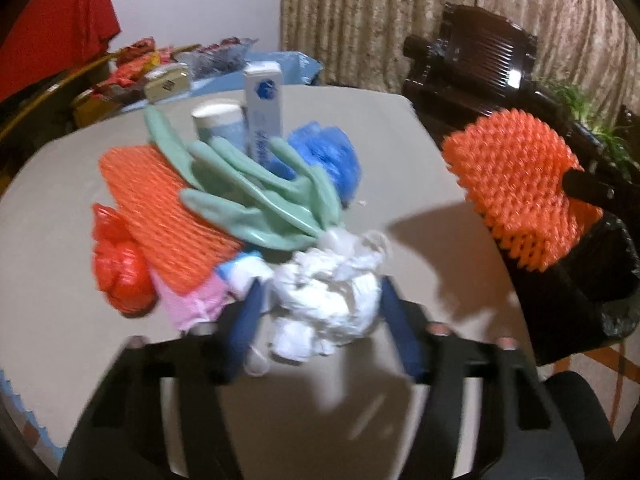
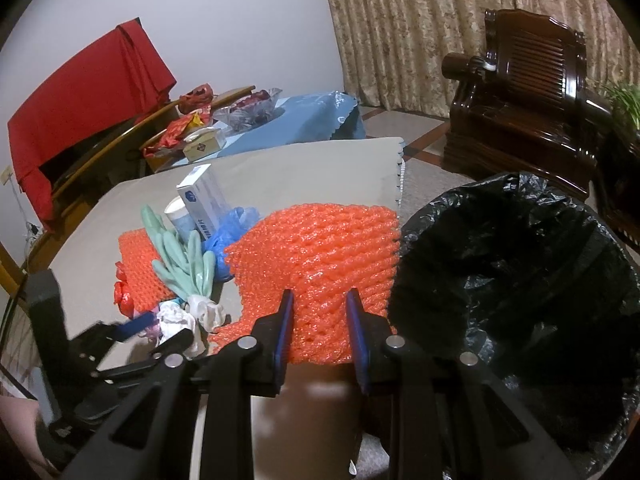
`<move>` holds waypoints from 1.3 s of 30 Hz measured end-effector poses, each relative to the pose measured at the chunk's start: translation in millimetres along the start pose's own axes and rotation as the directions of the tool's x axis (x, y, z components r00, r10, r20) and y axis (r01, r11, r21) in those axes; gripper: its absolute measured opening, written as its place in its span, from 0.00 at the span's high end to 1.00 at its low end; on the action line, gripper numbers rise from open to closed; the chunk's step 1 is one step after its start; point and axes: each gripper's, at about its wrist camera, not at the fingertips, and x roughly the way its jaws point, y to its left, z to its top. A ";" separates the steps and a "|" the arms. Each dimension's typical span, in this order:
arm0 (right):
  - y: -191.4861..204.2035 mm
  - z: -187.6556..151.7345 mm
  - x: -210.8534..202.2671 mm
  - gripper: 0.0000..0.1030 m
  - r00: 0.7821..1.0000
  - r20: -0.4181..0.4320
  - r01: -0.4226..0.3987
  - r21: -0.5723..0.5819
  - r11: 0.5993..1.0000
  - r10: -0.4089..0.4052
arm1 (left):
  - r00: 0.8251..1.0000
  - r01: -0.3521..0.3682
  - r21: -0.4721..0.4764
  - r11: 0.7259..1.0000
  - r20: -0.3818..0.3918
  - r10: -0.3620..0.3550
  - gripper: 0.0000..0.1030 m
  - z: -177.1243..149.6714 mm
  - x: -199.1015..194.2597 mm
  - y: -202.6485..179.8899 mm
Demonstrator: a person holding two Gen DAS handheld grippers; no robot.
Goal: Collect trash
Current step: 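Carry the foam net toward the bin while the left gripper grasps white tissue, then drop the foam net and white tissue into the black bin with both grippers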
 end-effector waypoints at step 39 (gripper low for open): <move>-124.1 -21.6 -111.1 0.74 0.947 0.126 0.267 0.196 0.943 -0.295 | 0.916 0.342 0.236 0.910 0.134 -0.379 0.71 79.0 -49.5 -174.2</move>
